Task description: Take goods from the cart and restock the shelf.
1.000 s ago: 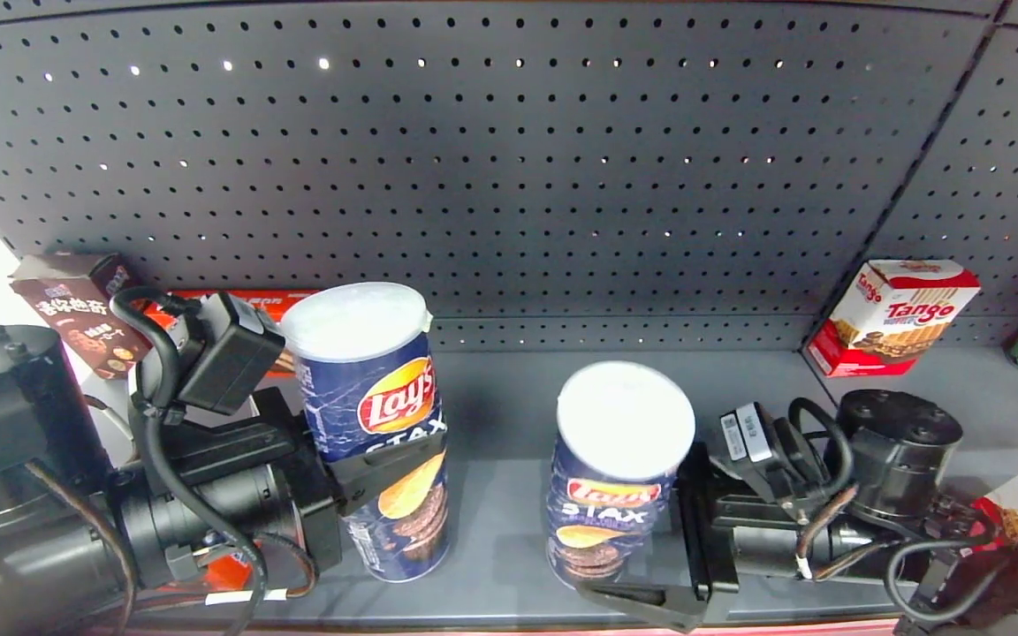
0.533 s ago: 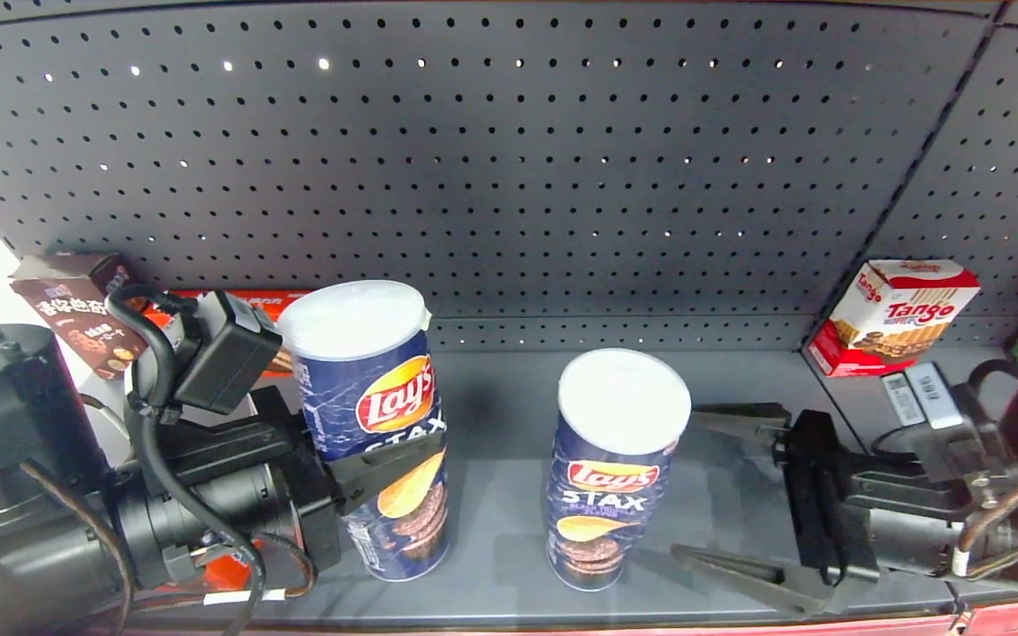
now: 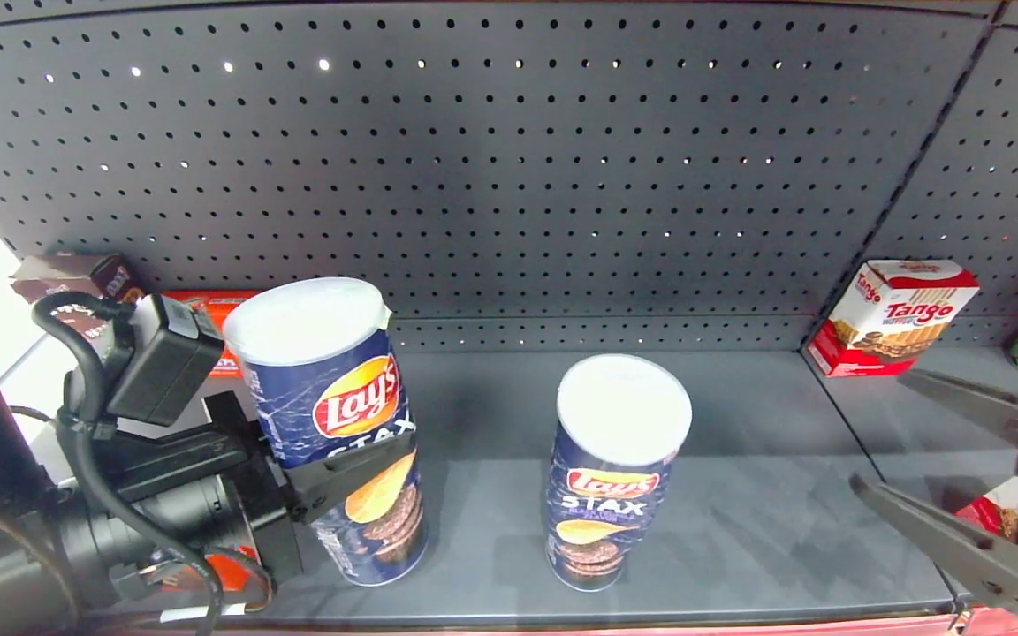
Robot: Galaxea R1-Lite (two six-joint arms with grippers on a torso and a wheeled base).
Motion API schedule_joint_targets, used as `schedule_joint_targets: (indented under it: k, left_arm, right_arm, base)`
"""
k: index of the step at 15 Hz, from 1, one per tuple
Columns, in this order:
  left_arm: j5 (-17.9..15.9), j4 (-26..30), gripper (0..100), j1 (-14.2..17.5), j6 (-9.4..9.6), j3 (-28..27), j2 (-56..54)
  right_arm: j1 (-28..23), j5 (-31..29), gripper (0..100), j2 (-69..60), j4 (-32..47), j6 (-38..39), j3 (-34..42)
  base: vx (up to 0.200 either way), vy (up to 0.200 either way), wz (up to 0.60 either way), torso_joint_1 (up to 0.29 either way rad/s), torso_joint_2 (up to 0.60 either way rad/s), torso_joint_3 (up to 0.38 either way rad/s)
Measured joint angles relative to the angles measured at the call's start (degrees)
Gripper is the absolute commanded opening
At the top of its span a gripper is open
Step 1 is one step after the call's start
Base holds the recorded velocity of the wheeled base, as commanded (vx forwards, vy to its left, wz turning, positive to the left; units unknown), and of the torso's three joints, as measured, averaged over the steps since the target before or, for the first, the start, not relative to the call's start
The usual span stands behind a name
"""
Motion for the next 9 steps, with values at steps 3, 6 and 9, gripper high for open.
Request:
schedule_joint_targets:
  k: [3,6,9]
  left_arm:
    - [-0.1,0.0,0,0.0,0.17,0.0,-1.1]
    - [-0.1,0.0,0,0.0,0.26,-0.1,-1.5]
    - [-0.1,0.0,0,-0.2,0.33,-0.1,-1.7]
  right_arm:
    - [-0.1,-5.5,100,-14.9,13.4,0.2,4.6]
    - [-0.8,-8.7,100,-33.7,35.3,1.1,6.8]
    - [-2.7,-15.4,100,-50.2,58.8,3.0,8.0]
  base:
    - [0.000,0.000,0.00,0.000,0.00,0.000]
    - [0.000,0.000,0.00,0.000,0.00,0.000]
    - [0.000,0.000,0.00,0.000,0.00,0.000]
